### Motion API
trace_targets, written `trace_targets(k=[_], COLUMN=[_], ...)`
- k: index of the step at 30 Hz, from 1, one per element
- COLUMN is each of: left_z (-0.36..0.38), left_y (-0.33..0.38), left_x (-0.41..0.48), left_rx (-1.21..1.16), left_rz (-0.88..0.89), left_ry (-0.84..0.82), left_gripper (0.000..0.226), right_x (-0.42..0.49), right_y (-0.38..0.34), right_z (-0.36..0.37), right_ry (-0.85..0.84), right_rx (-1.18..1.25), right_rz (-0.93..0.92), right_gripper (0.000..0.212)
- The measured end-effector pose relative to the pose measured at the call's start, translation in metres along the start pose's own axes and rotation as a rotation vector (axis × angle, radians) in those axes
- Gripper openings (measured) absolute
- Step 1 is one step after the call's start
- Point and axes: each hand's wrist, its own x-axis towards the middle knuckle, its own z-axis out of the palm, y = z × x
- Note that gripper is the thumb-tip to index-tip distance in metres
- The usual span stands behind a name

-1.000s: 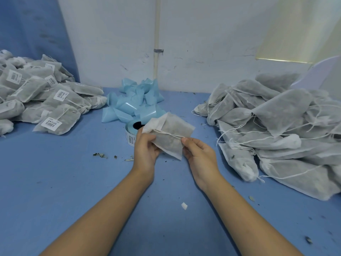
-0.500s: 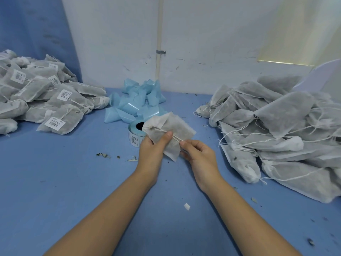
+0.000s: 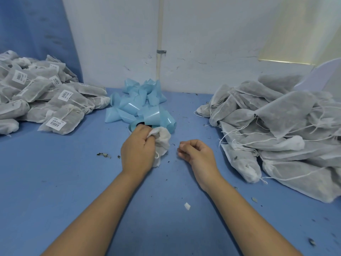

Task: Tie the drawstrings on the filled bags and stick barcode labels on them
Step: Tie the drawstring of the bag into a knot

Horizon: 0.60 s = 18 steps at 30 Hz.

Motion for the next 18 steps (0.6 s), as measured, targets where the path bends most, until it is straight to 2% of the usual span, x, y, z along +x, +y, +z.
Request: trace_targets(k=[4,8,10,13,18], left_z=[0.004,0.003,0.003,0.0,0.002], left_y=[-0.006,-0.011,-0.011,-0.006,0.0], left_x=[0.001,0.003,0.003,0.002,-0.001], left_rx=[0.275,0.346,0.278,0.044,-0.316], left_rz=[0.036,-0.033,-0.024,0.006,-0.013], left_ry=[-0.107,-0.203,-0.219,-0.288,-0.464], left_gripper=[0.023,0.021,0.03,0.045,0.035], right_x=[-0.001,0.0,0.001,0.0,-0.004], right_y=[0.001,0.002,0.002,0.002,0.003], right_z=[0.0,0.0,0.0,0.001,0.003], right_ry=[0.001,0.004,0.004,0.022,0.071], right_rx=[-0.02,-0.036,-0.015,-0.001,-0.165], right_rz=[-0.013,-0.023,-0.018,-0.039,-0.179], right_gripper=[0.008,0.007,0.006,0.007,0.021])
